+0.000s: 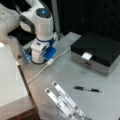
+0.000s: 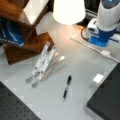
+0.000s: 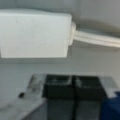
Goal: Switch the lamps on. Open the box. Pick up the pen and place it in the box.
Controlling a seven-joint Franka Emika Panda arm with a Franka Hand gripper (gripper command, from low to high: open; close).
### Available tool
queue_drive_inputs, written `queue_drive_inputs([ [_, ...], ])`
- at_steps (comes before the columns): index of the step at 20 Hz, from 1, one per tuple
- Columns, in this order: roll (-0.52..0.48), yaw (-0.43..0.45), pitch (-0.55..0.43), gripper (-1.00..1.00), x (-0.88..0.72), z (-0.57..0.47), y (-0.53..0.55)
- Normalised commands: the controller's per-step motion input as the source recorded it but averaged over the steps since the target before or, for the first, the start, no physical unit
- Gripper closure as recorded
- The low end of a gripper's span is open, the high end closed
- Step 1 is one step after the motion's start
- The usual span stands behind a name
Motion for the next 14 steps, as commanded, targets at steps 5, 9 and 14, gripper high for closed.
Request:
queue_drive_inputs([
  [5,0.046,-0.127,-0.201,1.00,-0.11,0.19,0.00],
  [9,0.023,-0.150,-0.055,1.00,0.03,0.24,0.00],
  [14,0.030,-0.134,0.058,-1.00,0.12,0.26,-0.04],
])
